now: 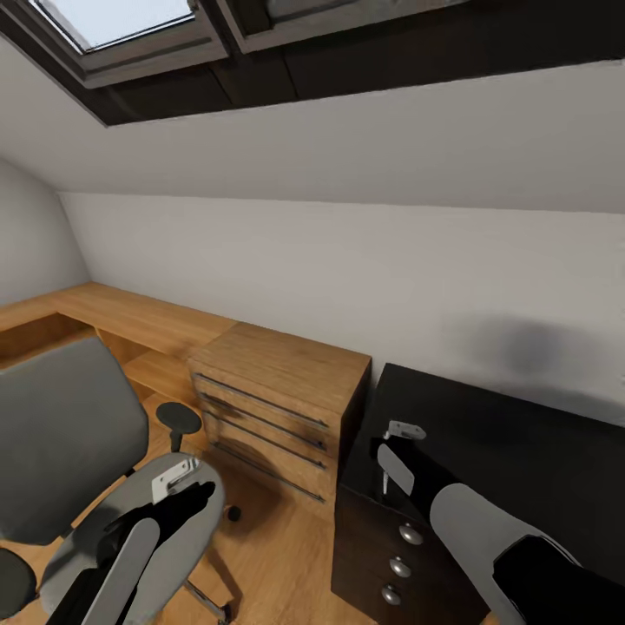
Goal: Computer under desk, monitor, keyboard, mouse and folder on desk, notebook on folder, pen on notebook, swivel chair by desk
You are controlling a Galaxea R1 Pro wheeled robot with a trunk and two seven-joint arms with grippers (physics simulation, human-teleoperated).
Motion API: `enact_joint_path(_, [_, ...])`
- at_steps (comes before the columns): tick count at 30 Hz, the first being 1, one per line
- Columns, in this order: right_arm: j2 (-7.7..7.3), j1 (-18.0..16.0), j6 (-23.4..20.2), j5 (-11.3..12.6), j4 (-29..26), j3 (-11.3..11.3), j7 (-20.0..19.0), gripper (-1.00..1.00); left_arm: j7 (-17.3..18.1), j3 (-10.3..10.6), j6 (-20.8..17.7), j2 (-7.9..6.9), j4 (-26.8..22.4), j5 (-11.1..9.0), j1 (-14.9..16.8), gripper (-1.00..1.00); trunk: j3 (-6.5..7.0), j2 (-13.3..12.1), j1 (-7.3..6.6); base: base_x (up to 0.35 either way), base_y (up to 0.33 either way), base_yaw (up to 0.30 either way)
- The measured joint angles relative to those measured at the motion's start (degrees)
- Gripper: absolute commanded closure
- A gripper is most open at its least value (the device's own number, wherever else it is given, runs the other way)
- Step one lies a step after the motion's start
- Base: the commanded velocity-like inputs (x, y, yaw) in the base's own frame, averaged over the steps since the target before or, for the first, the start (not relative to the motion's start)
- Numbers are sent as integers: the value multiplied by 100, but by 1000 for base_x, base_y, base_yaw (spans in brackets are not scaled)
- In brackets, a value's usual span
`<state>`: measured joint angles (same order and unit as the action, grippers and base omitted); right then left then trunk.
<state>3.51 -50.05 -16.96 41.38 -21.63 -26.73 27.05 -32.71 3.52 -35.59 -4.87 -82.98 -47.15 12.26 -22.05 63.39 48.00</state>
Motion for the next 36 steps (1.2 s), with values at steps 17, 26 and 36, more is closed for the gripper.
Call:
enact_joint_path(17, [-446,280,-492,358,-1392,-19,159,100,-7,5,14,9,44,28,0,-100,306,-683,-374,-339,0,0])
enact_joint_path(26, [-714,956,-532,495,-3064,-37,1219,100,-8,45,8,36,45,27,-1,-100,468,-1043,-575,-128,0,0])
enact_joint_path(36, [-788,1659,-473,504,-4741,-46,1798,100,-6,83,8,37,52,24,-1,-100,647,-1445,-795,-5,0,0])
